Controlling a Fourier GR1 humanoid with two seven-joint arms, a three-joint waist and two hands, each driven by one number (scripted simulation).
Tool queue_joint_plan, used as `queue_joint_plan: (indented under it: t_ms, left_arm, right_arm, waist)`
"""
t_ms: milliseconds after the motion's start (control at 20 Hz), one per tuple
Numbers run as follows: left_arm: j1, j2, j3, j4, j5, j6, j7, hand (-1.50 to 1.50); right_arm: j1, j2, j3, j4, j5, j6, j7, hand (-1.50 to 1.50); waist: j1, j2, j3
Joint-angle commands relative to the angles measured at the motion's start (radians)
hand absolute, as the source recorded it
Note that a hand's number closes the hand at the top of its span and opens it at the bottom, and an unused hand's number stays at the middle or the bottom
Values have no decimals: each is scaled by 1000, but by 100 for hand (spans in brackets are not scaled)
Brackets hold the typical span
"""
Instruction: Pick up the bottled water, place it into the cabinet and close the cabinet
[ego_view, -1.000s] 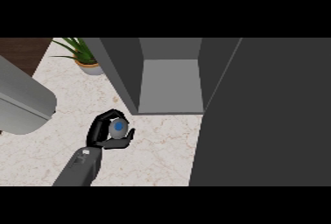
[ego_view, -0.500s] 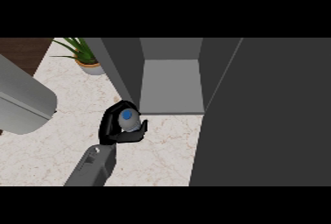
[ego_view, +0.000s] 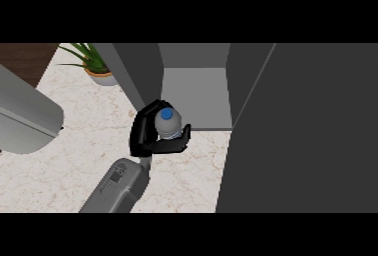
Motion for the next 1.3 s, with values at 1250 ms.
queue_joint_plan:
  t_ms: [1250]
  left_arm:
    - [-554, -1, 4, 590, 217, 338, 16, 150]
  right_arm:
    - [191, -81, -44, -104, -78, 71, -133, -150]
  waist:
    - [-44, 15, 0]
